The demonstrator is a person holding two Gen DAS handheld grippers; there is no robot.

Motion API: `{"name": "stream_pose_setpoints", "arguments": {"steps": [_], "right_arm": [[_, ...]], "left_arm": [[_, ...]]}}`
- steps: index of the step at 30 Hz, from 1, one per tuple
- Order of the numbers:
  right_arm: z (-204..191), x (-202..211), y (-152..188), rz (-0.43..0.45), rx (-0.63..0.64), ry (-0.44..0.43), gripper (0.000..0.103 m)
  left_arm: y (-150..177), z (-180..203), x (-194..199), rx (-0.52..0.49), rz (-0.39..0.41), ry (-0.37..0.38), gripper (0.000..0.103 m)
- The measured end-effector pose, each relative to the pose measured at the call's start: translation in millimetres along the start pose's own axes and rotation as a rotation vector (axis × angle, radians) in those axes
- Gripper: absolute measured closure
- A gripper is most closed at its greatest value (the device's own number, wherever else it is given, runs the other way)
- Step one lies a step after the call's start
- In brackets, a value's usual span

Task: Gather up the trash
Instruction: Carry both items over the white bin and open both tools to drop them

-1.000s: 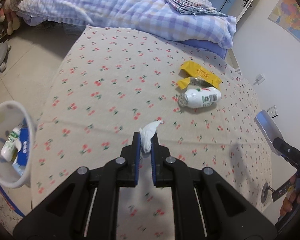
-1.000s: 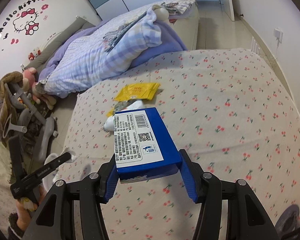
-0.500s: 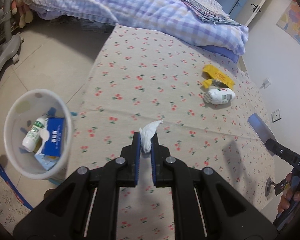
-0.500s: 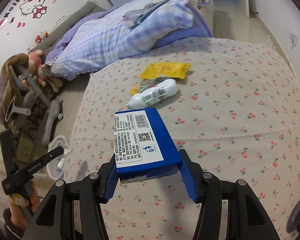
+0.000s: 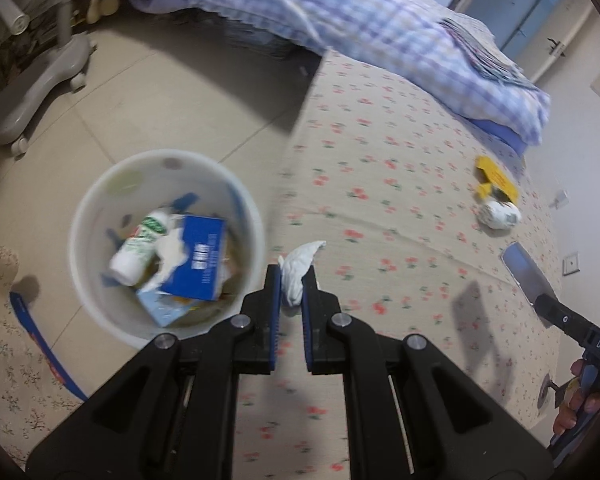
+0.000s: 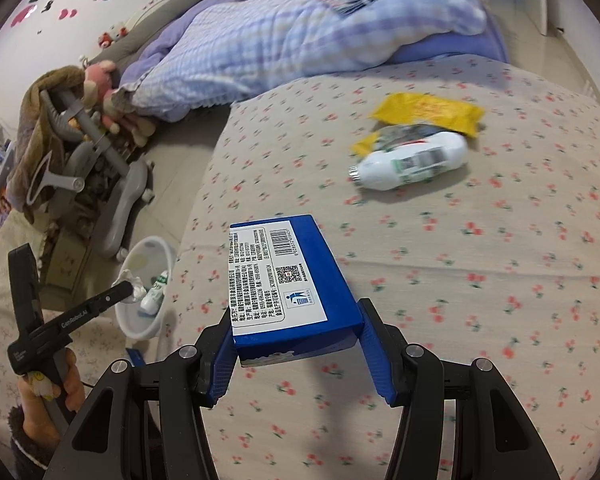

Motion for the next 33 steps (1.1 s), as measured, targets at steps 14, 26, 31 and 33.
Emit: {"name": "stream_pose_setpoints", "arguments": {"steps": [14,26,31,33], "right_arm": [[-82.3,-54.2,8.2,-0.072,0.064,-0.079,0.046],[-164.2,-103.6,29.0,-0.131,0.149,-0.15,0.046],[-192.2,-123.4,38.0,-0.152,0.176,-0.181,0.046],[-201.4,-129.1,40.9,-0.157,0.175,-0.198,0.046]], "left_arm": [[-3.6,-88.0,1.4,0.098,-0.002,-0.09,0.091],[0.0,-144.3,24.9,0.044,0.023,-0.275,0.011],[2.2,-159.8,36.9,0.052,0.041,-0.299,0.009],[2.1,-164.3,40.9,0.051,0.047,-0.306,0.009]]}}
Point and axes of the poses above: each gripper's, at about its wrist camera, not at the fingertips, and x roughly against the way its jaws point, z to its right, y to its underside, the point moved 9 cm from there along -x, roughly the way its jaws point, and after that the axes turned 11 degrees about z, right-handed, at the moved point
